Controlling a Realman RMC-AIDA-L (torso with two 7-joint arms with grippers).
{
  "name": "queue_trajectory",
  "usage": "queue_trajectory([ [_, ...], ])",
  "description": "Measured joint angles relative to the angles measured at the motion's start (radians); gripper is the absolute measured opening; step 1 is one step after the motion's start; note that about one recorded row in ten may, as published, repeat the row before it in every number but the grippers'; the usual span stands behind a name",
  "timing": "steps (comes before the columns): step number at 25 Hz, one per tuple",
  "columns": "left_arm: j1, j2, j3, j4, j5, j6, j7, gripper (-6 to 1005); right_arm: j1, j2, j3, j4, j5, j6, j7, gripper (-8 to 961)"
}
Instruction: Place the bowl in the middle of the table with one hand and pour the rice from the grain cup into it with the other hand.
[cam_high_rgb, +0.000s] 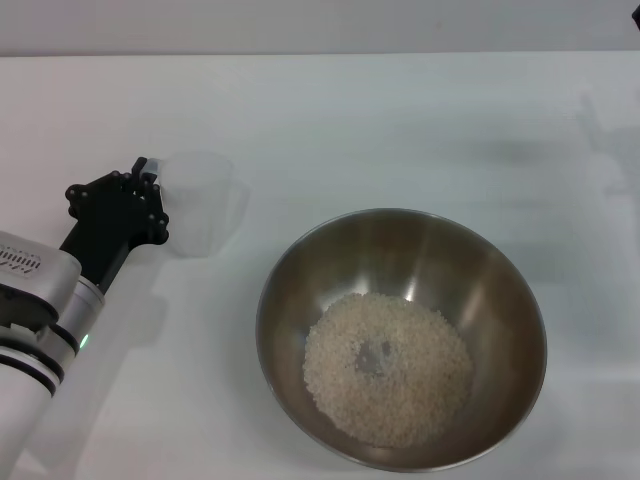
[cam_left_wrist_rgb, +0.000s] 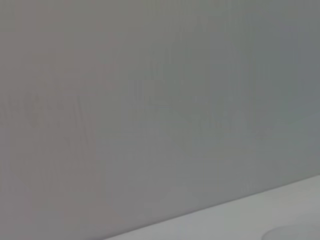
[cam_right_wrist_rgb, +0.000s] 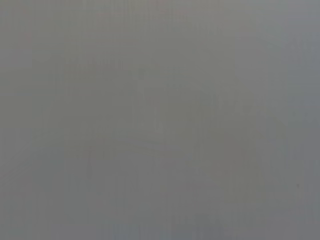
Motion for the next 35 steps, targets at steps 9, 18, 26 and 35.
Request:
queue_trajectory([
  [9, 0.004, 0.0, 0.009, 0.002, 0.0, -0.018, -0.002, 86, 0.0, 0.0, -0.003, 0.0, 0.0, 0.0, 0.0, 777],
  [18, 0.021, 0.0, 0.009, 0.001, 0.004, -0.014, -0.003, 219, 0.0, 0.001, -0.005, 0.0, -0.002, 0.0, 0.0, 777],
  [26, 0.054, 0.003, 0.025, 0.0, 0.008, 0.015, -0.003, 343, 0.0, 0.001, -0.006, 0.001, -0.003, 0.001, 0.0, 777],
  [35, 0.183, 0.006, 0.055, 0.002, 0.008, 0.336, -0.109, 420, -0.024, 0.013, -0.007, -0.019, -0.095, 0.001, 0.0, 777],
])
